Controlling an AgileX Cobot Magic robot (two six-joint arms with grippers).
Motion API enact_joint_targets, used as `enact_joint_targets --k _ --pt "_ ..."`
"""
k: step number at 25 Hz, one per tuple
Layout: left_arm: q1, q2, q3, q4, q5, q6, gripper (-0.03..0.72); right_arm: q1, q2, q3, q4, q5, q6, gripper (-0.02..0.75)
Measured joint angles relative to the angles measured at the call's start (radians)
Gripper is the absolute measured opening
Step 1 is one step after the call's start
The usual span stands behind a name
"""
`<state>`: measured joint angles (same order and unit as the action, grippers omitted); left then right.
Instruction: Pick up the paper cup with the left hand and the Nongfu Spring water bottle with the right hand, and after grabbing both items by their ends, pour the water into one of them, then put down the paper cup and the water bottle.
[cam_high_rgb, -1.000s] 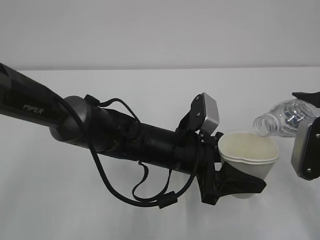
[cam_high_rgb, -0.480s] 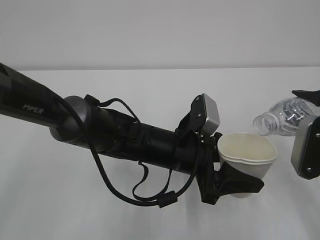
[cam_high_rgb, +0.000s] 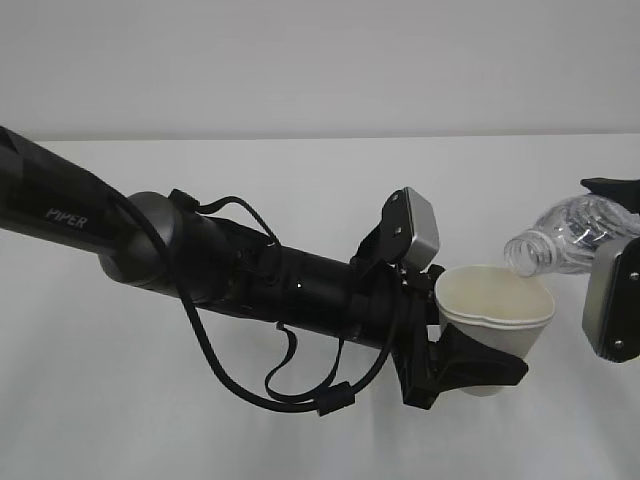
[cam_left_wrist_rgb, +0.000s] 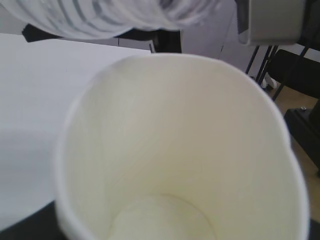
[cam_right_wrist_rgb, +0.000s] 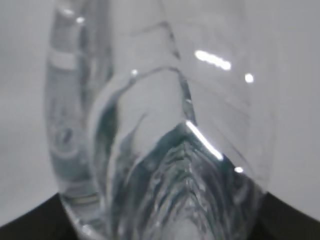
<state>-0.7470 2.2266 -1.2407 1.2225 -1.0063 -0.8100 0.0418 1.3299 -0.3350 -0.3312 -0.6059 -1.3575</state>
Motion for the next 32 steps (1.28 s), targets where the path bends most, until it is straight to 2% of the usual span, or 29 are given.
enact_joint_targets --k 32 --pt "0.0 0.0 0.0 0.0 0.0 0.0 0.435 0.0 0.0 -0.018 -0.005 -0.008 -0.055 0.448"
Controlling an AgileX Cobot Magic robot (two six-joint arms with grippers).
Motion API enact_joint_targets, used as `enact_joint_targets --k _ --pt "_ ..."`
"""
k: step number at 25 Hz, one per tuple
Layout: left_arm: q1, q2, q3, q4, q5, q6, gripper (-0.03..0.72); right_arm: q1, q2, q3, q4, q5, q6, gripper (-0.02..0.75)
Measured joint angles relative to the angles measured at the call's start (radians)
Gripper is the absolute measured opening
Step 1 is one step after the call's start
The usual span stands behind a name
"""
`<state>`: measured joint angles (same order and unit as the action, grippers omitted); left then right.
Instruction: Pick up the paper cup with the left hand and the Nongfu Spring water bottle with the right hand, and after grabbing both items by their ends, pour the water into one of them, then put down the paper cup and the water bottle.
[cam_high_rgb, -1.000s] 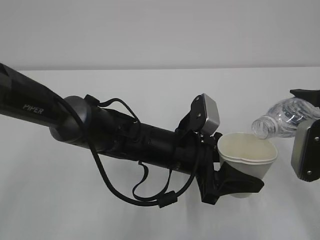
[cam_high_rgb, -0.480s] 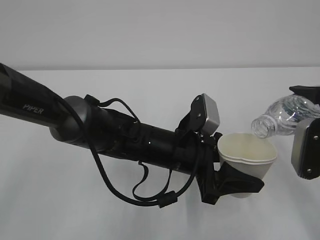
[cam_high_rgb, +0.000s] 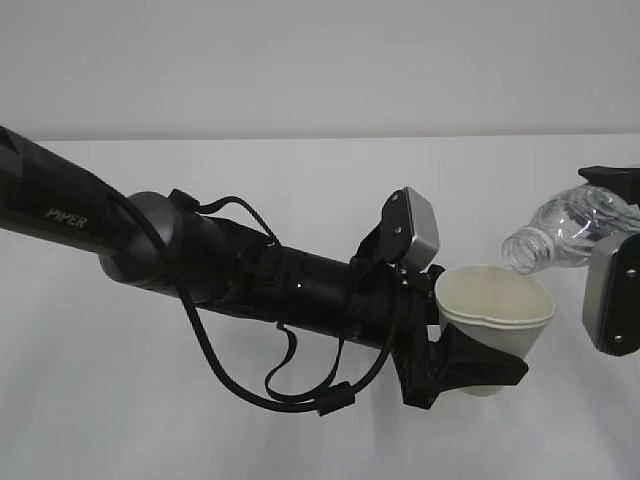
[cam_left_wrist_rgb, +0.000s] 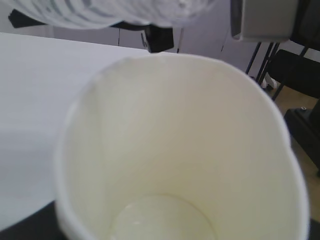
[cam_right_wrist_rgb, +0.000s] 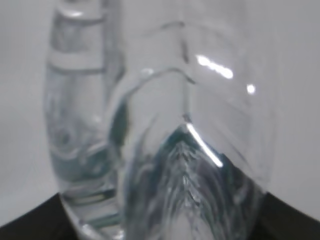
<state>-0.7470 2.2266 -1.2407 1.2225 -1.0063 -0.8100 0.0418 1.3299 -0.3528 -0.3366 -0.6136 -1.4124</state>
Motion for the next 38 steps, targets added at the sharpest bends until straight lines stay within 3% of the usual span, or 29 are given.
enact_joint_targets --k 38 --pt "0.0 0.0 0.0 0.0 0.0 -0.002 0.435 0.0 0.0 0.0 0.0 -0.001 -0.02 0.448"
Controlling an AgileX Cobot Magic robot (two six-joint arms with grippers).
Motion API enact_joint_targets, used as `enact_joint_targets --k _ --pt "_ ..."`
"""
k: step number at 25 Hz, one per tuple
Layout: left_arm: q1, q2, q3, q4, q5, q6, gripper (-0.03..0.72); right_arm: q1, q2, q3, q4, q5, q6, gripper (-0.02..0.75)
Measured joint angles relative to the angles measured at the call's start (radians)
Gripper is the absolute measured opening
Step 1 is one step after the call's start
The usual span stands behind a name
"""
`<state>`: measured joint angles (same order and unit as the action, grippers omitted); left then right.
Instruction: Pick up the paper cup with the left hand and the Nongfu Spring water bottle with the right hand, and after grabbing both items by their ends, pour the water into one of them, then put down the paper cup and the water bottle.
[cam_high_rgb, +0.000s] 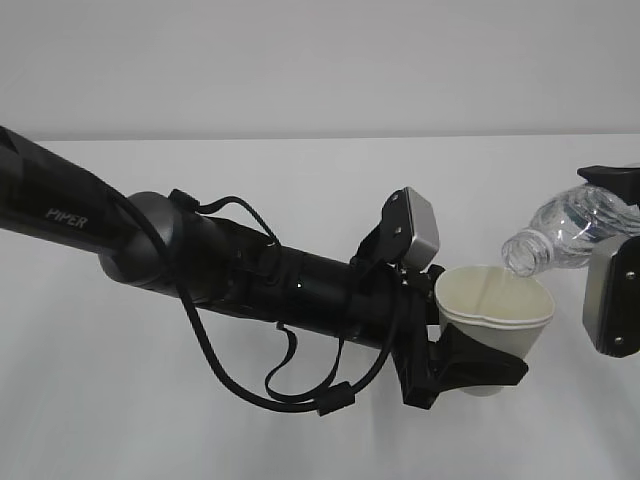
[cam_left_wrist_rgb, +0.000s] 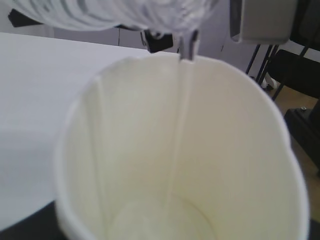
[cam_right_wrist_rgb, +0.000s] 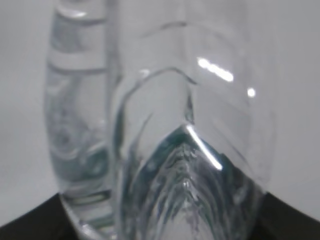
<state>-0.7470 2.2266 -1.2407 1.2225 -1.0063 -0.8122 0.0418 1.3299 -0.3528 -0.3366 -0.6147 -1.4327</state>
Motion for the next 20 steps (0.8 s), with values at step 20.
enact_joint_targets --k 20 --pt "0.0 0.0 0.0 0.0 0.0 0.0 0.435 0.0 0.0 0.0 -0.007 -0.004 -0.008 0.448"
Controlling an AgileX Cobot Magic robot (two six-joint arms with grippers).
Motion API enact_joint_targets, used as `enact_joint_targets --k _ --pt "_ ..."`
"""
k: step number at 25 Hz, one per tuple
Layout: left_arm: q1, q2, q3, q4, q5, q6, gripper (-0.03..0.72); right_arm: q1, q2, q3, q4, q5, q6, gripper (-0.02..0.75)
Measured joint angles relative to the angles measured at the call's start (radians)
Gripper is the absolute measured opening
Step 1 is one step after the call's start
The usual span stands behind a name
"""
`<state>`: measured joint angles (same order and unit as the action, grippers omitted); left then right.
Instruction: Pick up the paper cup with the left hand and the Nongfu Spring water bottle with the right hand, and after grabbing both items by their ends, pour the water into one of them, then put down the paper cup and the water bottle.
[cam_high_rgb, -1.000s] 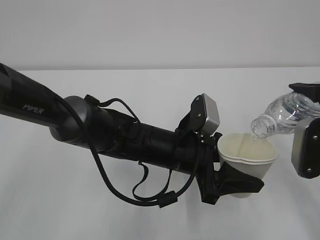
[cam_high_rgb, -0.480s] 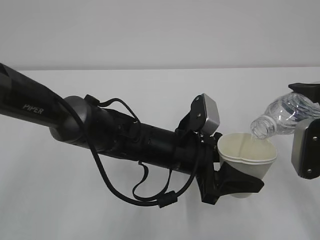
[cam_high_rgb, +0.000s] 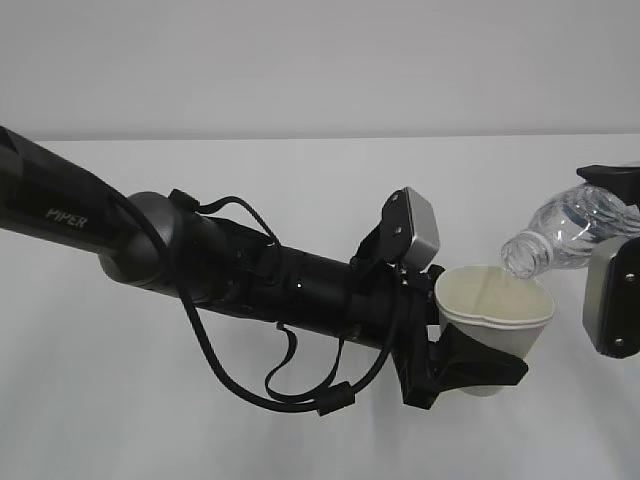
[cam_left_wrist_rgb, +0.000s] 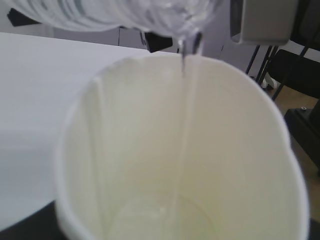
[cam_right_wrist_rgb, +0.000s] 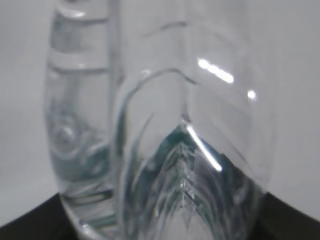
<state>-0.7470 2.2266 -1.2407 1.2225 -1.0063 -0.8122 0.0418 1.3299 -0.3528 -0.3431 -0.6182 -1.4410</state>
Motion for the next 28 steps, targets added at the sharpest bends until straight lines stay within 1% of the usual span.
enact_joint_targets --k 28 --pt "0.0 0.0 0.0 0.0 0.0 0.0 0.435 0.0 0.0 0.0 -0.003 -0.004 -0.009 0.448"
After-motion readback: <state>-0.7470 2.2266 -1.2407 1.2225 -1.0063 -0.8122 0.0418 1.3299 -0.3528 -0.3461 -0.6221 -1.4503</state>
